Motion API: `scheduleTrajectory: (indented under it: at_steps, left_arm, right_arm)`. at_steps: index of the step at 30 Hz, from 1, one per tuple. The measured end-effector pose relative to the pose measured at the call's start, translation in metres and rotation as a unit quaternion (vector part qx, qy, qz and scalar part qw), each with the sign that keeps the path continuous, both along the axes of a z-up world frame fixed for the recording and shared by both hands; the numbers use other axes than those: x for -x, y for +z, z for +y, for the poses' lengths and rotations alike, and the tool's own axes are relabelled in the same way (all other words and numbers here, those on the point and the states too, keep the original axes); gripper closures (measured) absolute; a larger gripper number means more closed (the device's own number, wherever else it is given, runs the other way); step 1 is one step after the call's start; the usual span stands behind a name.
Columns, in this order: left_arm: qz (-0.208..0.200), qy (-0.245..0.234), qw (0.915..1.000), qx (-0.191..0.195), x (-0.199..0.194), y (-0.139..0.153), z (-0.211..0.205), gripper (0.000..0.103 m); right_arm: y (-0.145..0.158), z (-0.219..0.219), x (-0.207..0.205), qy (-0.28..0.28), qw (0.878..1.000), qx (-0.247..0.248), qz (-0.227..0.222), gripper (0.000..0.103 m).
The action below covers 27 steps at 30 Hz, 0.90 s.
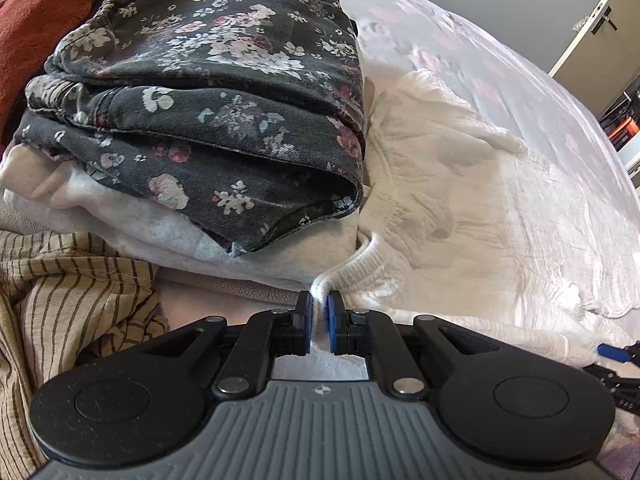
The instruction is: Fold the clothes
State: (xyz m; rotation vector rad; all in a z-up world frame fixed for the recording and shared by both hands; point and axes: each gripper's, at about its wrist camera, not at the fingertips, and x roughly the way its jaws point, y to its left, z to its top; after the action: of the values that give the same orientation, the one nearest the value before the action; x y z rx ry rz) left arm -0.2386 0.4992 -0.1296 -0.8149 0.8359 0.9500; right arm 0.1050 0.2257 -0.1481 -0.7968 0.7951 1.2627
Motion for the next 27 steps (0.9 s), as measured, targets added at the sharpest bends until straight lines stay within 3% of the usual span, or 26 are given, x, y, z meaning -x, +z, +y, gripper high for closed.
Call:
scheduleTrajectory:
  at_steps: [4,8,11,14,18,21,25,27]
  left_arm:
    - [0.017,-0.007,0.9998,-0.007,-0.008,-0.004,-0.001,0.096]
    - [0.02,-0.012,0.9997,-0.009,-0.007,-0.005,-0.001,0.096]
    - [0.038,-0.036,0.9984,-0.022,-0.011,-0.001,-0.006,0.095]
    - [0.045,-0.062,0.9965,-0.033,-0.013,0.008,-0.011,0.095]
    - [0.07,-0.099,0.9907,-0.062,-0.017,0.027,-0.022,0.079]
    - [0.094,-0.14,0.9812,-0.095,-0.023,0.039,-0.038,0.064]
    - [0.107,-0.234,0.959,-0.119,-0.042,0.044,-0.068,0.063]
    - [0.115,-0.291,0.9418,-0.123,-0.056,0.038,-0.088,0.063]
  right_arm:
    - [0.003,-0.005,-0.01,-0.005,1.0,0.002,-0.009,0.055]
    - [0.006,-0.019,-0.009,0.027,0.999,0.017,-0.029,0.055]
    - [0.007,-0.032,-0.005,0.042,0.997,0.028,-0.052,0.056]
    - [0.014,-0.047,-0.002,0.045,0.998,0.021,-0.042,0.056]
    - [0.028,-0.068,0.009,0.055,0.998,0.001,-0.028,0.063]
    - [0.035,-0.079,0.024,0.078,0.997,-0.006,-0.023,0.068]
    - [0.029,-0.085,0.046,0.121,0.992,0.005,-0.028,0.072]
    - [0.023,-0.085,0.056,0.141,0.989,0.012,-0.032,0.073]
